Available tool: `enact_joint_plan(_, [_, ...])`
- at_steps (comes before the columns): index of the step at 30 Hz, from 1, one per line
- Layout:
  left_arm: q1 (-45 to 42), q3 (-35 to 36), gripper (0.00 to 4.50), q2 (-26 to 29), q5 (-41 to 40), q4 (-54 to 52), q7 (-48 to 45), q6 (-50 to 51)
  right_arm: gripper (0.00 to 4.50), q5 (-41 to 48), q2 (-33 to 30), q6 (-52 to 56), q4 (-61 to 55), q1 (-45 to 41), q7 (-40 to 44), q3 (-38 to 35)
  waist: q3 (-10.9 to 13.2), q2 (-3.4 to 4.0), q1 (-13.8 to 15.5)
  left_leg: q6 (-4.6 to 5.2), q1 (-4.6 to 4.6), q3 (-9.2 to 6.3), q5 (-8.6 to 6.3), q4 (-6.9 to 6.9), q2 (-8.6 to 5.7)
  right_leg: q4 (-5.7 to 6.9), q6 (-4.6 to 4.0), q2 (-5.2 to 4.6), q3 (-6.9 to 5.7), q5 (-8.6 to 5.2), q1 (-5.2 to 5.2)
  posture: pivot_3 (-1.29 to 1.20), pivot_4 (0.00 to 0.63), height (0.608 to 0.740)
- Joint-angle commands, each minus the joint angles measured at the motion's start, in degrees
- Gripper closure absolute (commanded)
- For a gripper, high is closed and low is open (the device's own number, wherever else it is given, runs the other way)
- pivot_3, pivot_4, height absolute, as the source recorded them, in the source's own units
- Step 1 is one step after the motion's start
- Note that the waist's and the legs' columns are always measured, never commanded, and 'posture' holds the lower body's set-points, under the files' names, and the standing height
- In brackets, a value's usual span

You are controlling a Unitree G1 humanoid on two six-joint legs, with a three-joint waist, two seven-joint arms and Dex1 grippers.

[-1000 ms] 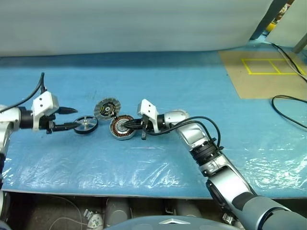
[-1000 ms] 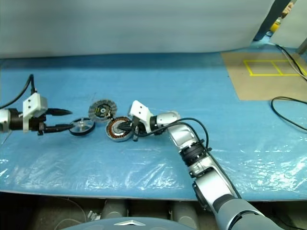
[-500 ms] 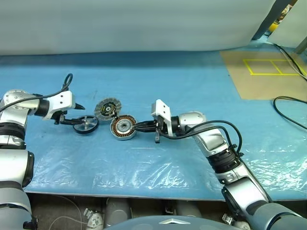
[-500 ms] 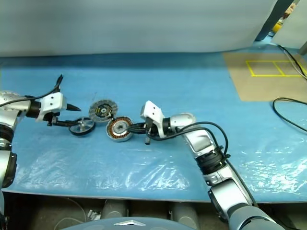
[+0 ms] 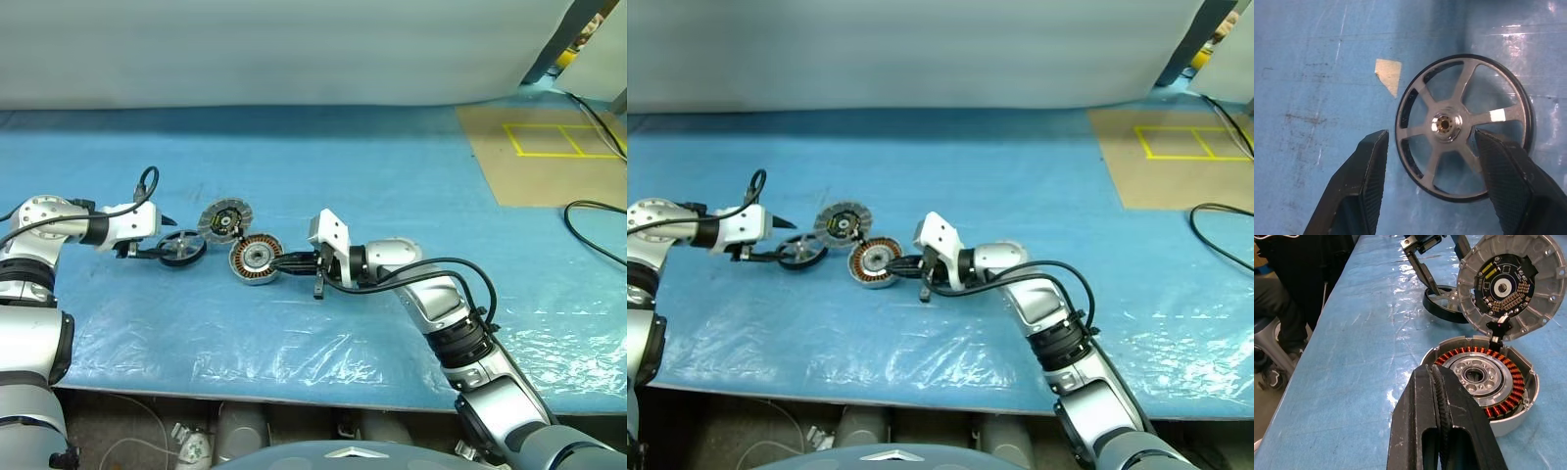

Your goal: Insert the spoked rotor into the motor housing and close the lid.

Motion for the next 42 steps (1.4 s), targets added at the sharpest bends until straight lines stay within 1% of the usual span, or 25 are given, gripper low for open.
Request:
enact_joint_plan(1, [1.31, 1.47, 1.6, 0.41, -1.66, -0.19, -1.18, -1.25, 4.5, 1.31, 0.61, 0.17, -2.9, 0.1, -0.74, 0.43, 0.0, -0.01, 0.0, 0.0, 0.0, 0.0, 0.0, 0.0, 0.0, 0.01, 0.0, 0.0, 0.0, 0.0, 0.0, 0.0, 0.15, 0.74])
enact_joint_plan(13, [2.5, 2.47, 1.6, 0.54, -2.61, -0.16, -2.48, -0.3, 4.5, 1.39, 0.95, -0.47, -2.29, 0.14, -1.56, 0.42, 0.01, -0.02, 0.11, 0.0, 0.02, 0.0, 0.0, 0.04, 0.0, 0.07, 0.0, -0.01, 0.0, 0.0, 0.0, 0.0, 0.15, 0.74])
enact_joint_plan(15, [2.44, 2.52, 1.93, 0.41, -2.81, 0.0, -3.28, 0.6, 4.5, 1.37, 0.96, -0.5, -2.37, 0.15, -1.66, 0.39, 0.01, -0.02, 0.11, 0.0, 0.02, 0.0, 0.0, 0.04, 0.0, 0.08, 0.0, -0.01, 0.0, 0.0, 0.0, 0.0, 0.15, 0.74])
enact_joint_plan(16, [2.46, 2.51, 2.18, 0.38, -2.84, 0.03, -3.56, 0.87, 4.5, 1.36, 0.95, -0.52, -2.4, 0.15, -1.72, 0.36, 0.01, -0.02, 0.1, 0.0, 0.02, 0.0, 0.0, 0.04, 0.0, 0.08, 0.0, -0.01, 0.0, 0.0, 0.0, 0.0, 0.15, 0.74])
enact_joint_plan(17, [2.49, 2.51, 2.45, 0.37, -2.86, 0.02, -3.74, 1.04, 4.5, 1.36, 0.94, -0.53, -2.42, 0.15, -1.77, 0.35, 0.01, -0.02, 0.1, 0.0, 0.02, 0.0, 0.0, 0.04, 0.0, 0.08, 0.0, -0.01, 0.0, 0.0, 0.0, 0.0, 0.15, 0.74])
enact_joint_plan(18, [2.7, 2.44, 2.86, 0.39, -2.54, 0.0, -2.95, 0.69, 4.5, 1.35, 1.01, -0.6, -2.35, 0.1, -1.97, 0.27, 0.01, -0.02, 0.11, 0.0, 0.02, 0.0, 0.0, 0.04, 0.0, 0.08, 0.0, -0.01, 0.0, 0.0, 0.0, 0.0, 0.15, 0.74])
enact_joint_plan(19, [3.01, 2.28, 3.15, 0.46, -1.94, -0.07, -1.78, 0.07, 4.5, 1.34, 1.02, -0.63, -2.36, 0.07, -2.17, 0.19, 0.0, 0.02, 0.13, 0.0, 0.04, 0.0, 0.0, 0.04, -0.01, 0.08, 0.0, -0.02, 0.0, 0.0, 0.02, 0.0, 0.15, 0.74])
enact_joint_plan(21, [3.4, 2.12, 3.19, 0.52, -1.29, -0.15, -0.57, -0.52, 4.5, 1.37, 1.01, -0.66, -2.36, 0.01, -2.45, 0.13, 0.0, 0.02, 0.17, 0.0, 0.08, 0.01, 0.0, 0.03, -0.02, 0.09, 0.0, -0.03, 0.01, 0.0, 0.04, 0.0, 0.15, 0.74])
enact_joint_plan(24, [4.03, 3.07, 3.19, 0.26, -2.59, -0.46, -0.78, -0.1, 4.5, 1.34, 1.09, -0.83, -2.18, -0.13, -2.77, 0.05, 0.0, 0.02, 0.19, 0.0, 0.16, 0.01, 0.0, 0.05, -0.02, 0.13, 0.0, -0.04, 0.02, 0.0, 0.1, 0.0, 0.15, 0.74])
enact_joint_plan(29, [7.19, 7.99, 3.19, 0.06, -10.21, -4.1, -6.43, 3.35, 4.5, 1.42, 0.88, -1.08, -1.93, -0.45, -2.85, -0.28, 0.0, 0.01, 0.17, 0.0, 0.18, 0.02, 0.0, 0.08, 0.0, 0.16, 0.0, -0.04, 0.04, -0.01, 0.08, 0.0, 0.15, 0.74])
enact_joint_plan(31, [10.53, 10.55, 3.19, -0.12, -15.32, -8.92, -10.19, 7.27, 4.5, 1.65, 0.55, -1.07, -1.74, -0.86, -2.68, -0.74, 0.0, 0.01, 0.18, 0.0, 0.18, 0.03, 0.0, 0.08, 0.0, 0.15, -0.01, -0.04, 0.03, -0.01, 0.04, 0.0, 0.15, 0.74])
enact_joint_plan(34, [19.47, 13.71, 3.19, 0.15, -22.53, -21.8, -12.2, 14.88, 4.5, 2.28, -0.36, -1.15, -1.43, -1.42, -2.09, -1.99, 0.0, 0.0, -0.13, -0.01, 0.1, 0.04, 0.0, 0.05, 0.0, 0.13, -0.01, -0.04, 0.04, -0.01, -0.07, 0.0, 0.15, 0.74])
enact_joint_plan(38, [31.62, 17.58, 3.19, -0.89, -29.92, -43.28, -6.44, 26.72, 4.5, 3.95, -1.95, -0.45, -2.16, -0.96, -1.04, -3.85, 0.02, -0.07, -0.24, -0.03, -0.11, 0.05, -0.02, 0.06, 0.05, 0.16, -0.03, -0.01, 0.01, -0.02, -0.36, 0.0, 0.15, 0.74])
enact_joint_plan(42, [39.2, 19.57, 3.19, -2.83, -35.74, -61.01, 1.05, 38.81, 4.5, 4.56, -4.26, -0.22, -2.63, -0.29, 0.13, -4.39, 0.03, -0.08, -0.14, -0.02, -0.13, 0.05, -0.02, 0.13, 0.05, 0.18, -0.04, -0.01, 0.01, -0.02, -0.32, 0.0, 0.15, 0.74])
